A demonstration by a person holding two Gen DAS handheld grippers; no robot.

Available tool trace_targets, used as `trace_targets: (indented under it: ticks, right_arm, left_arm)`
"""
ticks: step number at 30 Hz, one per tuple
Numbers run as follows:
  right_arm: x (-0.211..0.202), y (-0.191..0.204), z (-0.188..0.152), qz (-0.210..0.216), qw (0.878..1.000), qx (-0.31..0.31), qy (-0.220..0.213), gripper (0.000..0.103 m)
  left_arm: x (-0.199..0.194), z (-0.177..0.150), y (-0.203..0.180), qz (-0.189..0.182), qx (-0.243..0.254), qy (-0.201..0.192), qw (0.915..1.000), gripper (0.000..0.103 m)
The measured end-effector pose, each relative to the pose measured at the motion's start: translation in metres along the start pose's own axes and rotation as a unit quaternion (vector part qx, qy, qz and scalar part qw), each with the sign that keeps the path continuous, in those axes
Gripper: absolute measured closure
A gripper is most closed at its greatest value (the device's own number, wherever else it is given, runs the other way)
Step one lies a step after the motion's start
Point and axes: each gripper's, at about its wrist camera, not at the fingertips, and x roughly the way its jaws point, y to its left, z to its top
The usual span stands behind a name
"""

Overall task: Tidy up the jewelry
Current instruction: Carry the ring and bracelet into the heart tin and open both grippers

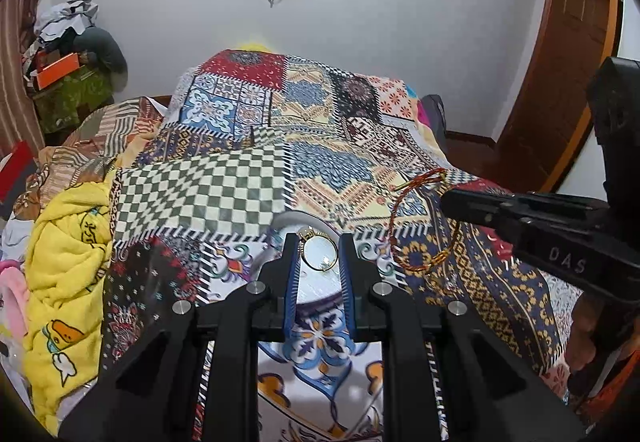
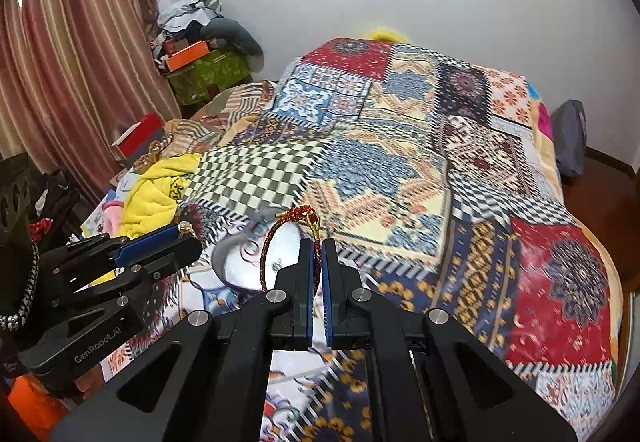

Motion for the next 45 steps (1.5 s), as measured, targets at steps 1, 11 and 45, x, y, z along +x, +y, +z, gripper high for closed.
trace_targets:
  ticks: [1, 11, 45]
  right_arm:
    - [0.003, 0.002, 0.002, 0.002, 1.000, -0.001, 0.000, 0.100]
    - [0.050, 0.018, 0.014, 0.017, 0.999, -0.017, 0.031, 0.100]
    - [0.065, 0.003, -0.004, 0.021, 0.996, -0.013, 0.083, 0.075]
  left_arm:
    - [0.001, 0.001, 0.003, 0.001, -0.002, -0.001, 1.0000, 0.085]
    - [0.025, -0.004, 0.026, 0.005, -0.013, 0.017, 0.9997, 0.085]
    - [0.077, -0.019, 0.015, -0.017, -0.005, 0.089, 0.9959, 0.085]
